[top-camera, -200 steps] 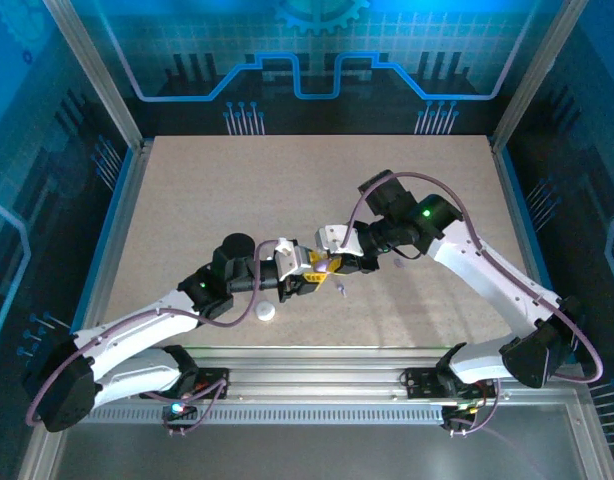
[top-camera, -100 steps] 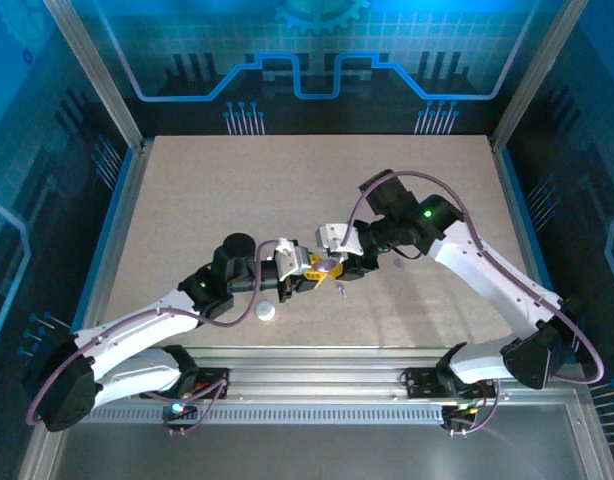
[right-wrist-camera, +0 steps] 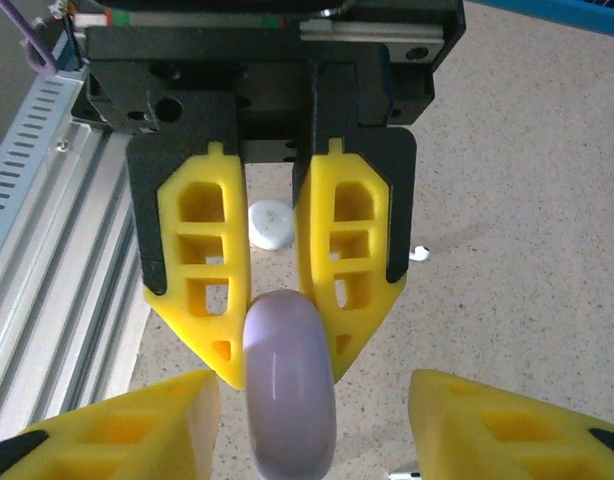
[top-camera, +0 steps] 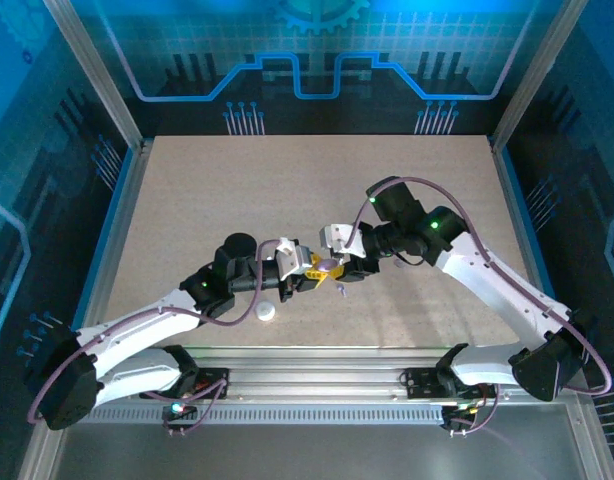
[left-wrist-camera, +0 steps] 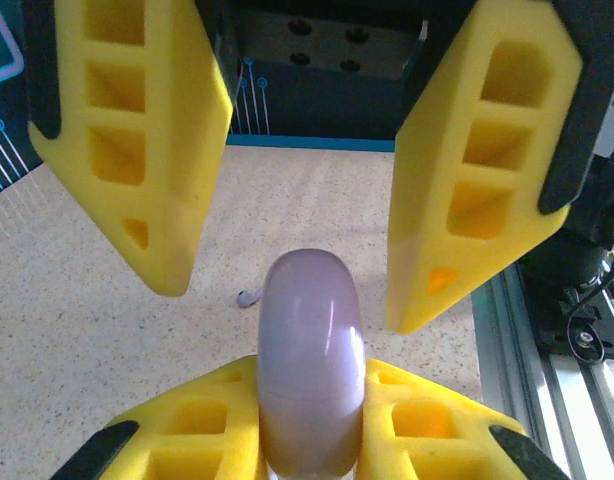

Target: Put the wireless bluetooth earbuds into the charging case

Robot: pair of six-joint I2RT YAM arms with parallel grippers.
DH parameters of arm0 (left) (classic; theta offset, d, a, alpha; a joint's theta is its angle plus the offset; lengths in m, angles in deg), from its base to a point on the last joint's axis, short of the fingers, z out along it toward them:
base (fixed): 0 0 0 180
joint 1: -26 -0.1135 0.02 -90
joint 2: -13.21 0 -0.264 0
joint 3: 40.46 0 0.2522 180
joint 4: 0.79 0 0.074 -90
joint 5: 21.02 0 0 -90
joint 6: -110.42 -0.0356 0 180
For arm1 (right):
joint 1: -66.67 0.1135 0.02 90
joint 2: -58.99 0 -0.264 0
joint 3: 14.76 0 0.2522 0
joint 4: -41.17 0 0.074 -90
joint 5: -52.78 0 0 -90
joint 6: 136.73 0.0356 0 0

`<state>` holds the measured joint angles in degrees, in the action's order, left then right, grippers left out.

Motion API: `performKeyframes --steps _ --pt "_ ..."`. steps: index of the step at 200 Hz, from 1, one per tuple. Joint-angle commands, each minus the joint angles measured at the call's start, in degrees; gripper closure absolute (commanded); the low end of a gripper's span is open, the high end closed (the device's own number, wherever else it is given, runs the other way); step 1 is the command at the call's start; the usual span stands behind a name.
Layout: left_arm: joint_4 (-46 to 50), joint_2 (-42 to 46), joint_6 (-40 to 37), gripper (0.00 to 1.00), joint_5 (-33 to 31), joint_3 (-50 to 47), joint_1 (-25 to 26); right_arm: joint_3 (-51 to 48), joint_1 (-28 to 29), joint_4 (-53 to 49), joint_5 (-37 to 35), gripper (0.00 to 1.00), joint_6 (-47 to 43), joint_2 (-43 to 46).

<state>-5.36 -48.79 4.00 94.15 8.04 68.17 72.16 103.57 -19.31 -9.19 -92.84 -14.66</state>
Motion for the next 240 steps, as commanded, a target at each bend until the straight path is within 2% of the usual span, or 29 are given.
performKeyframes --steps 1,74,180,214,240 --pt "-1.95 -0.42 1.46 0.83 1.33 0.9 -0.01 -0.48 -0.04 1.28 -1.61 0.49 1.51 0.47" --pt "-2.14 -0.37 1.98 0.84 1.4 0.59 -0.04 -1.01 -0.08 5.47 -7.03 0.57 2.75 2.65" --pt "-4.25 -0.24 3.2 0.84 1.52 -0.11 -0.04 -0.66 -1.35 9.1 -10.78 0.58 4.66 3.39" --pt "-5.64 -0.84 5.04 0.84 -2.69 -0.75 -0.12 -0.58 -2.47 9.63 -8.4 0.56 6.77 5.57" --pt "-7.58 -0.8 9.1 0.85 -6.09 -2.23 -1.51 -0.57 -3.62 10.23 -7.81 0.55 13.24 7.6"
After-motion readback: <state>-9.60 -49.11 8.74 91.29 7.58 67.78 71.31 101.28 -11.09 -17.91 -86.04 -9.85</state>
